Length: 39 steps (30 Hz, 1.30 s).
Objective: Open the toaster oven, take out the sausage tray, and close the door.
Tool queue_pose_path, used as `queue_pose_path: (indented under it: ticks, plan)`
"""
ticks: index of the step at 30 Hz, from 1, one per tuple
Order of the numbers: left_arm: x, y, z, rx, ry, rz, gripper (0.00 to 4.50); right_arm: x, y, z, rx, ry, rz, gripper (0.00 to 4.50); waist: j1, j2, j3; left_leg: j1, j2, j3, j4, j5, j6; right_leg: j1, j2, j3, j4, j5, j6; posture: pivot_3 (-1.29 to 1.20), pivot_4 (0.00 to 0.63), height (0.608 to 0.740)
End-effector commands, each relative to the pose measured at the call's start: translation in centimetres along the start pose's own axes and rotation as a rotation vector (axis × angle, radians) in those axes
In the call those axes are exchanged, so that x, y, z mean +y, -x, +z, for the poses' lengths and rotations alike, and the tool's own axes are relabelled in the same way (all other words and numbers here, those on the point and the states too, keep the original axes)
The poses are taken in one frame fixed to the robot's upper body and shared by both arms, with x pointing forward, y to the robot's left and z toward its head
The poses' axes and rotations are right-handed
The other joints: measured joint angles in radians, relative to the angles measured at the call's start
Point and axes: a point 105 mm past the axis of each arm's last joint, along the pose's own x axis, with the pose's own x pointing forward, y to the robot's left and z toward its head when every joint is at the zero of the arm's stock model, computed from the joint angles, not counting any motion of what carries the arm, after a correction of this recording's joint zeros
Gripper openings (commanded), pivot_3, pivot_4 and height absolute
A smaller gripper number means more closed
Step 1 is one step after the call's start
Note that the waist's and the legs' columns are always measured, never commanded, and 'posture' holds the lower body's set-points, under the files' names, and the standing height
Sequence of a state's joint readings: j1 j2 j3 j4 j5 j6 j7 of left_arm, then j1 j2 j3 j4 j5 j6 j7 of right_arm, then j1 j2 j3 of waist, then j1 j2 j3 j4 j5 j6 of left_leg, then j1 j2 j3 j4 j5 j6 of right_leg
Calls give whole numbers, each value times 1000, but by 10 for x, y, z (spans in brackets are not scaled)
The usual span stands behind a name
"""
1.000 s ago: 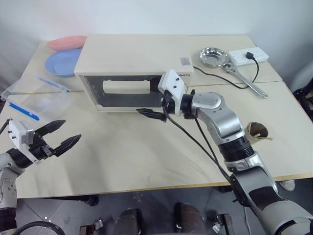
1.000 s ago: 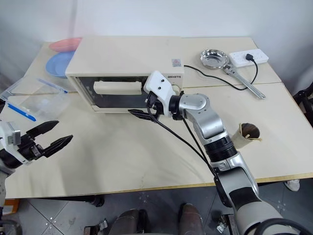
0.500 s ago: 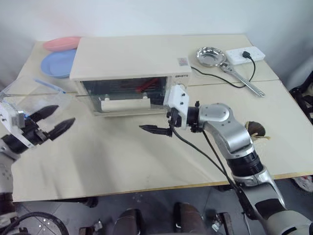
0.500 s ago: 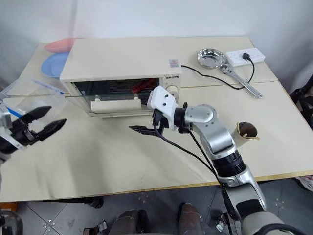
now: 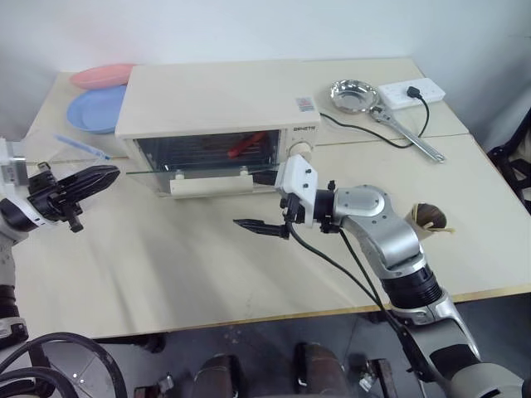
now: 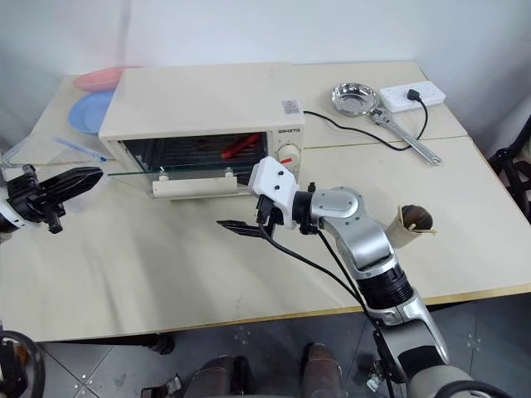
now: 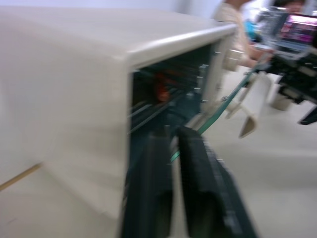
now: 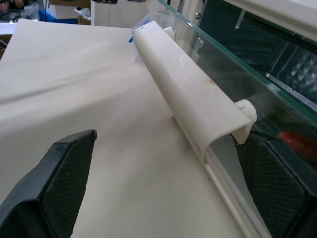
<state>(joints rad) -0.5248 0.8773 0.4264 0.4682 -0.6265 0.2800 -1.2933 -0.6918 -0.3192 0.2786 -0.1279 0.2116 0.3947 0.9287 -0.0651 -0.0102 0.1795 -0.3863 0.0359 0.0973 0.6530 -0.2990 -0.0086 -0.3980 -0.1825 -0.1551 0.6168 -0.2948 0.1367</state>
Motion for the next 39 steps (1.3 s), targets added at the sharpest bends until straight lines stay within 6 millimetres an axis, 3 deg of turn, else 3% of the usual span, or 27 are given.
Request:
queue_pose_path:
  ticks: [1,5,10,17,29,39]
  plan:
    - [6,-9,0,21,-37,4,32,27,-11,5,-17,5,111,4500,-1,0,0,0,0,0,0,0,0,0,0,0,0,0,0,0,150,740]
    - [8,-23,-13,84,-31,-19,32,30,-7,-1,19,-20,87,4500,3,0,0,0,0,0,1,0,0,0,0,0,1,0,0,0,150,740]
    - [5,-35,-21,101,-23,-78,32,32,12,-25,158,-58,40,4500,10,0,0,0,0,0,1,0,0,0,0,0,1,0,0,0,150,740]
    - [4,-43,-24,107,-20,-112,32,28,20,-33,227,-100,-15,4500,17,0,0,-2,-1,0,7,-1,2,0,-1,1,2,0,0,0,150,740]
    - [2,-60,-29,117,-7,-180,32,10,2,-5,128,-115,-65,4500,19,-1,0,-3,0,0,10,-2,3,0,-1,2,4,0,0,0,150,740]
    - [-7,-69,-36,129,22,-256,32,1,24,-26,248,-155,-66,4500,33,-2,0,-4,0,-1,10,-2,3,0,-1,1,4,0,0,0,150,740]
